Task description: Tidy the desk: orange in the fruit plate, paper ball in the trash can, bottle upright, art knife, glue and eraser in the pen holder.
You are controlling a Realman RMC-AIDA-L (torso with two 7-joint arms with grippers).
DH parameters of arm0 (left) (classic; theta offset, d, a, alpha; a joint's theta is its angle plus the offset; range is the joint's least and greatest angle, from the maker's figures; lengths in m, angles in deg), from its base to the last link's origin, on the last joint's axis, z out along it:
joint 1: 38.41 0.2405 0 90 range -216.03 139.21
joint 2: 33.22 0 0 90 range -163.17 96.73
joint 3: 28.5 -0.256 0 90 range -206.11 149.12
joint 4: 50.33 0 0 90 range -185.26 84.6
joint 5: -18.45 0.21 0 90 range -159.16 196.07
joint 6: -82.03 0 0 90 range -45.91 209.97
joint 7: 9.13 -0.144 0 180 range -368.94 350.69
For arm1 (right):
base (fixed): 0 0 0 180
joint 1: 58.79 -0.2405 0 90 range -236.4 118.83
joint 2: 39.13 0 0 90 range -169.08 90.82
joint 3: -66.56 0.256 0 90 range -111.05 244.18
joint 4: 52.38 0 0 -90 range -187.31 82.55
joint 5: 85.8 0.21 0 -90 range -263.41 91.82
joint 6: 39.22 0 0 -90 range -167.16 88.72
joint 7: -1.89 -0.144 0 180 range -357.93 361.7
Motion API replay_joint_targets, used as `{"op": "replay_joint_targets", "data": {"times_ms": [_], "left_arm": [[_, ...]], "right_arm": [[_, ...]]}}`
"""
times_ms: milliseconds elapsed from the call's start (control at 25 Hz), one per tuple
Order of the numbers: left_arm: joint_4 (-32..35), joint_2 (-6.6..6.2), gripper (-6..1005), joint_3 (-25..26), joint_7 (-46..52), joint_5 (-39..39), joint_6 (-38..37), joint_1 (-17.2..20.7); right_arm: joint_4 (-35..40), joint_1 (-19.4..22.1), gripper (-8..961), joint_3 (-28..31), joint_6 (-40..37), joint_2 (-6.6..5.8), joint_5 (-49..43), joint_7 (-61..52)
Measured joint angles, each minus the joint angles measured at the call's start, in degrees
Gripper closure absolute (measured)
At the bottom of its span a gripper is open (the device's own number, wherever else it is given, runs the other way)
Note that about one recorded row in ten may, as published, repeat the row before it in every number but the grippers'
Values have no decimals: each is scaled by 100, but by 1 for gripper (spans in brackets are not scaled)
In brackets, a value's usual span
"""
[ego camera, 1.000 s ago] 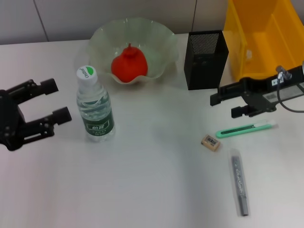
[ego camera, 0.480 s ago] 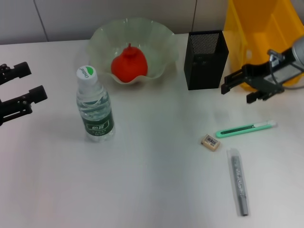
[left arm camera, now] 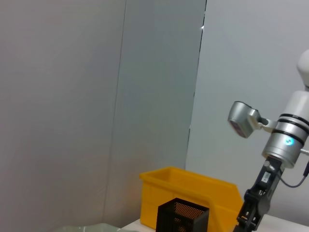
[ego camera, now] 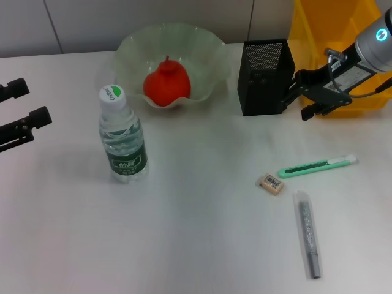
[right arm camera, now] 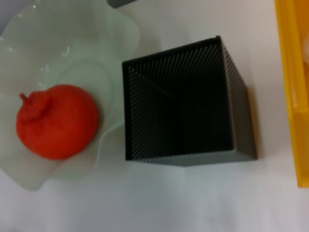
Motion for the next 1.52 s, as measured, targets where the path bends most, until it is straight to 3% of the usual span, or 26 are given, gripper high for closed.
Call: {"op": "replay_joint_targets", "data": {"times_ms": [40,440,640,800,1200,1520], "left_arm": [[-19,-1,213,0,-20,0,27,4],[-88,29,213,3,-23,0,58,9],[-87,59,213,4,-24,-7,57,32],[-86,67,213,3,-26,-27,45,63],[-134,102,213,3,-19,-31,1,102],[-138,188,213,11,15,-44,-37,224]], "right_arm": [[26,20,400,4,-82,0,21,11],[263,311,411,245,-286,50,484,21],[351,601,411,191,-582,-34,1147,41],[484,846,407,282,-688,-25,1529,33],[408,548,408,705,-484,71,524,13],[-94,427,411,1454,309,-27,157,8]]}}
